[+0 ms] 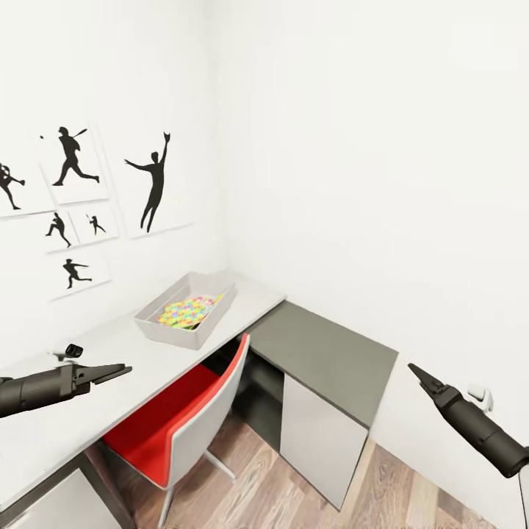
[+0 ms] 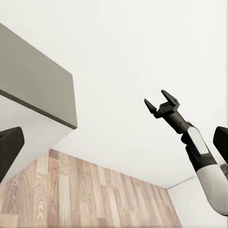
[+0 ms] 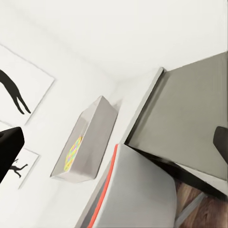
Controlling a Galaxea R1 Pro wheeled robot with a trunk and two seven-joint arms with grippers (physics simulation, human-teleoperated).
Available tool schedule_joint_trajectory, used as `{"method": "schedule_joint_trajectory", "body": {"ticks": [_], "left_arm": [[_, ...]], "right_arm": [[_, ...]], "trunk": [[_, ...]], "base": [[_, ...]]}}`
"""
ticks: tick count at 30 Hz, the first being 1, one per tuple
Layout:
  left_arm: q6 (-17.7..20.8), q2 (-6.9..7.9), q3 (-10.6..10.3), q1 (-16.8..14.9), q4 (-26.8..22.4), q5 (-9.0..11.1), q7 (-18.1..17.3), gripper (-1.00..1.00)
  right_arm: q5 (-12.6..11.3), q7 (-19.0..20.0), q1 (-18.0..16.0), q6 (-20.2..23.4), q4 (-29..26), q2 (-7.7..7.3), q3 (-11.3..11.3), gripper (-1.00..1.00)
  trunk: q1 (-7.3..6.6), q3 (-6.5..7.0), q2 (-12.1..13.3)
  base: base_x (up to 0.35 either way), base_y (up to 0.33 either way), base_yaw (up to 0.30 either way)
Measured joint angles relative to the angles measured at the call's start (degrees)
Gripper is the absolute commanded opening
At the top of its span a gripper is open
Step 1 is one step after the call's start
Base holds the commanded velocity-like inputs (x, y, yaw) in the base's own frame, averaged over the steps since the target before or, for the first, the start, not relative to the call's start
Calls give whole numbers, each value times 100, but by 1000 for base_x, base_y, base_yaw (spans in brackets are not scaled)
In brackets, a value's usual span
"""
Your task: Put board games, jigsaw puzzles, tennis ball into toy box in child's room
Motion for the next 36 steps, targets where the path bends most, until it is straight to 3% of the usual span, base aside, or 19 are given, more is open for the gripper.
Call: {"method": "schedule_joint_trajectory", "body": {"ticks": [12, 36], "left_arm": [[-4, 2, 0, 0, 0, 1, 0, 100], [-6, 1, -1, -1, 1, 0, -2, 100]], "right_arm": [[0, 8, -1, -42, 7, 4, 8, 100], [-1, 1, 0, -49, 15, 0, 8, 100]], "trunk": [[1, 6, 0], [0, 162, 0]], "base": [[-214, 199, -28], [-54, 122, -211]]}}
